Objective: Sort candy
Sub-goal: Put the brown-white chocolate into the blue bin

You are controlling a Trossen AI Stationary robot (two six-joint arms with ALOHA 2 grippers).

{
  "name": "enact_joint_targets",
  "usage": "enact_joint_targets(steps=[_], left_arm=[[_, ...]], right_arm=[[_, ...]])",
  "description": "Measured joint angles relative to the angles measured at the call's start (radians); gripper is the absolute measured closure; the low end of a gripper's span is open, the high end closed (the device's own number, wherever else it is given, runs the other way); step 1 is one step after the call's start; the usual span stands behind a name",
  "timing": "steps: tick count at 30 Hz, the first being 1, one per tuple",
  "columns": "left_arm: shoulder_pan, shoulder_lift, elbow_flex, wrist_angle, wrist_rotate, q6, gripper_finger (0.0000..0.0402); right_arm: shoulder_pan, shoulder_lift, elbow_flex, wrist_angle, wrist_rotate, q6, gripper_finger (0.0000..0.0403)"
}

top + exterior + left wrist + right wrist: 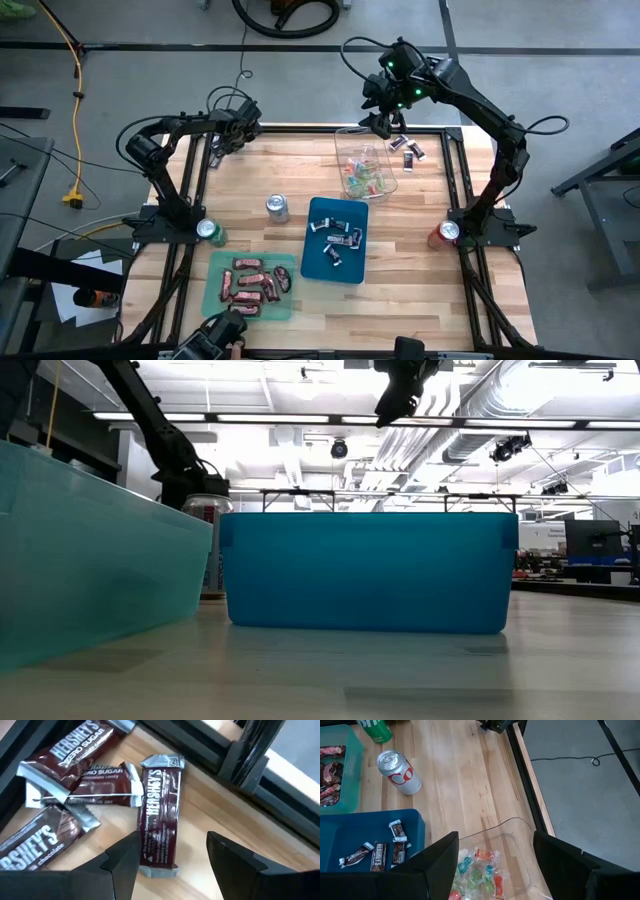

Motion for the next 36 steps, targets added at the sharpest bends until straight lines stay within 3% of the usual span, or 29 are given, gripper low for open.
enact_joint_targets(steps=[10, 14, 19, 23, 28, 36], left_arm=[[-0.044, 0.000, -0.025, -0.069, -0.006, 0.016, 0.0214], [-0.082, -0.002, -0.047, -0.060, -0.022, 0.036, 0.0268], [-0.134, -0.008, -0.066, -0.060, -0.030, 0.071, 0.0373], [-0.172, -0.042, -0.072, -0.079, -0.009, 0.130, 0.0386], [-0.183, -0.175, -0.073, -0.088, -0.041, 0.242, 0.0395], [-0.240, -0.597, -0.072, -0.067, -0.019, 0.471, 0.0396]], right_arm=[[0.000, 0.000, 0.000, 0.000, -0.001, 0.019, 0.0151], [0.000, 0.000, 0.000, 0.000, -0.002, 0.035, 0.0151], [0.000, 0.000, 0.000, 0.000, -0.002, 0.051, 0.0151], [0.000, 0.000, 0.000, 0.000, -0.002, 0.052, 0.0151], [0.000, 0.000, 0.000, 0.000, -0.002, 0.052, 0.0151], [0.000, 0.000, 0.000, 0.000, -0.001, 0.052, 0.0151]])
